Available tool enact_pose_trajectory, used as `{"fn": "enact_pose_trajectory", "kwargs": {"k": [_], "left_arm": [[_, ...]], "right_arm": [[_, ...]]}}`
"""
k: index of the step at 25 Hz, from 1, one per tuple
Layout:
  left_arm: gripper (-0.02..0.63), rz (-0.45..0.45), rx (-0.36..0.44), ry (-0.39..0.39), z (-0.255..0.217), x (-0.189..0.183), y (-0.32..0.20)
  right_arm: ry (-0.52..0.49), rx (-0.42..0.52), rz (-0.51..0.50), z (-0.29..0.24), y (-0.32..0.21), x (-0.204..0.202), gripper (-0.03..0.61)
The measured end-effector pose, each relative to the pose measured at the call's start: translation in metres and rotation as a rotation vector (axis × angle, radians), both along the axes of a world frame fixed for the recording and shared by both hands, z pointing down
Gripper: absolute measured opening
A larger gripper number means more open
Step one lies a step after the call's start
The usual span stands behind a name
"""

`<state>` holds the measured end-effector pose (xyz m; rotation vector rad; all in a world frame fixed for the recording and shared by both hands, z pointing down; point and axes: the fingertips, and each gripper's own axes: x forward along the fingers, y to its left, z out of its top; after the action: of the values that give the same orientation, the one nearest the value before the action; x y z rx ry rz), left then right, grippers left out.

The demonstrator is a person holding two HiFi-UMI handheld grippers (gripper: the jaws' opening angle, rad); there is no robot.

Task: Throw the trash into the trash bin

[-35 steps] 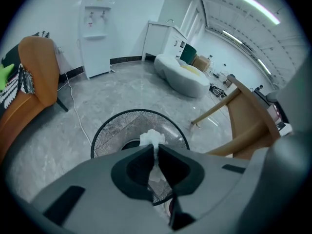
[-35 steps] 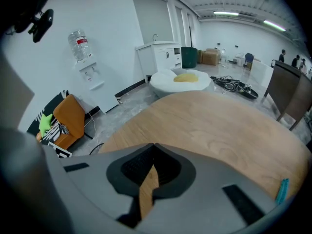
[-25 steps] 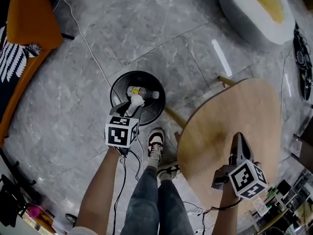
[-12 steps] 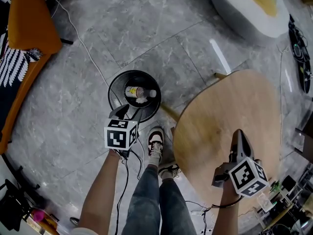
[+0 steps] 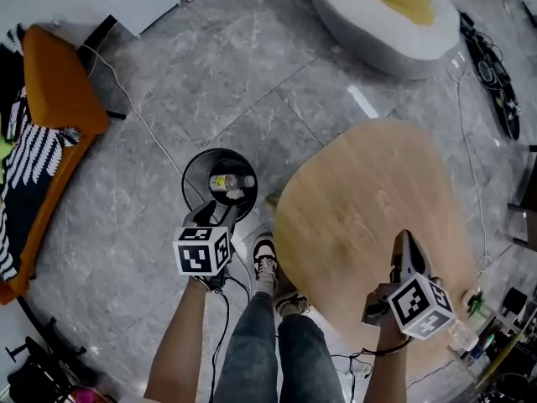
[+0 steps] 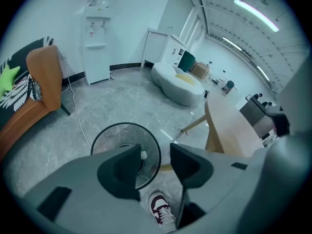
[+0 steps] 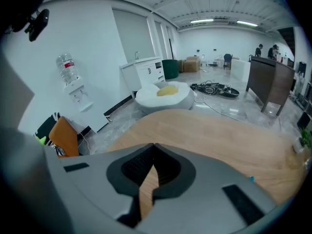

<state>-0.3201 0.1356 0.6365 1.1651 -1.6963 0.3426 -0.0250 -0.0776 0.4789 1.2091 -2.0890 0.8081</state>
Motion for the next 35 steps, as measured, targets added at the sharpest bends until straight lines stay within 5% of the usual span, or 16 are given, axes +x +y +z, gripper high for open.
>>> {"fn": "enact_pose_trajectory", "kwargs": {"k": [8,19,35], "left_arm": [[0.178,0.007,0.044,-0.077,-0.069,0.011,-0.027],[0.175,0.114,0.105,-0.073,-0.105,0.100,-0.077],[0.167,0.475,0.125,-0.044,-0.113,0.276,-0.170]], "right_arm": [[-0.037,0.029,0.020,-0.035,0.005,0.042,0.002],[-0.069,0.051,0.143,-0.053,0.011,0.132,0.002],[-0.053,0.055,0.443,-0.053,0.025,0.305,0.002]]}}
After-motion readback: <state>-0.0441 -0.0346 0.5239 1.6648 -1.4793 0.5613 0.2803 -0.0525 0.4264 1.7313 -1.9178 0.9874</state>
